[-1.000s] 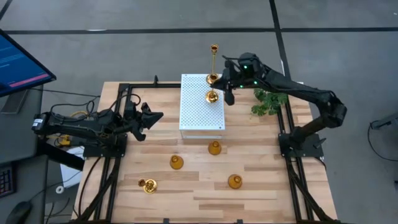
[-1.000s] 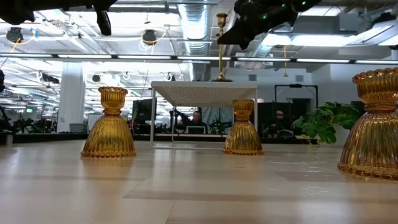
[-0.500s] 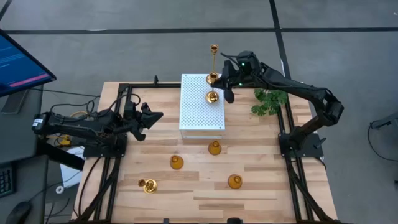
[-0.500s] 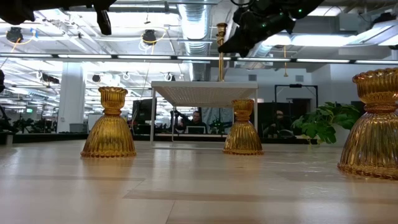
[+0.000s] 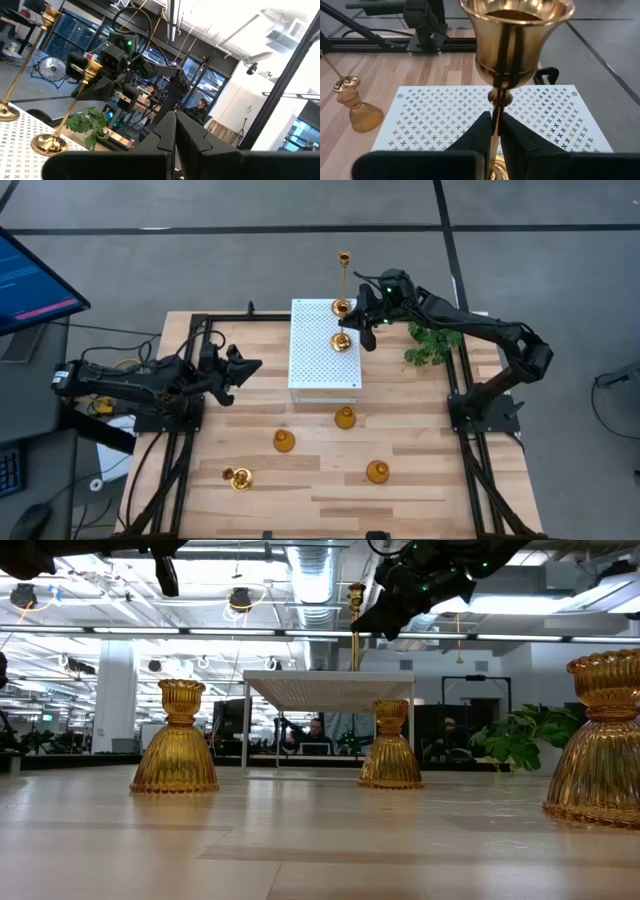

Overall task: Pick & Place candle stick holders
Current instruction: Align the right gold candle holder with the other gold candle holder on the shelf, then align the gold candle holder with the other gold candle holders on the shelf

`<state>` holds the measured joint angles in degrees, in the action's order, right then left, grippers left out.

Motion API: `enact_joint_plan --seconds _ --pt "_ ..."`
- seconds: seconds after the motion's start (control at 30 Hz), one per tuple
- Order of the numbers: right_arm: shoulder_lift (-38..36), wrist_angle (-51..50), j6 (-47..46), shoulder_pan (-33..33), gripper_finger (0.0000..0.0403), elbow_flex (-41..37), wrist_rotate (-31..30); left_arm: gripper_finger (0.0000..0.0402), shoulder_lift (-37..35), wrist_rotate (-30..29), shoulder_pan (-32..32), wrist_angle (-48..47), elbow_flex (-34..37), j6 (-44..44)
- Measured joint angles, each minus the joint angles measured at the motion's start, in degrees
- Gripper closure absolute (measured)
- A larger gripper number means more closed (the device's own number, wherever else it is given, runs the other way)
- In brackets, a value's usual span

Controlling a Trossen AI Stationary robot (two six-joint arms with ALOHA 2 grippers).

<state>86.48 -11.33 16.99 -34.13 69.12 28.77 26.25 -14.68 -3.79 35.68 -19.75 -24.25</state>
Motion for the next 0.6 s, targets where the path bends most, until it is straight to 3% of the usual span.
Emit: enact_joint_plan --seconds 0.6 --pt "0.0 -2.4 -0.6 -0.5 0.0322 0.0 -1.5 0.0394 0.0 -0.2 0.0 0.4 0.0 0.0"
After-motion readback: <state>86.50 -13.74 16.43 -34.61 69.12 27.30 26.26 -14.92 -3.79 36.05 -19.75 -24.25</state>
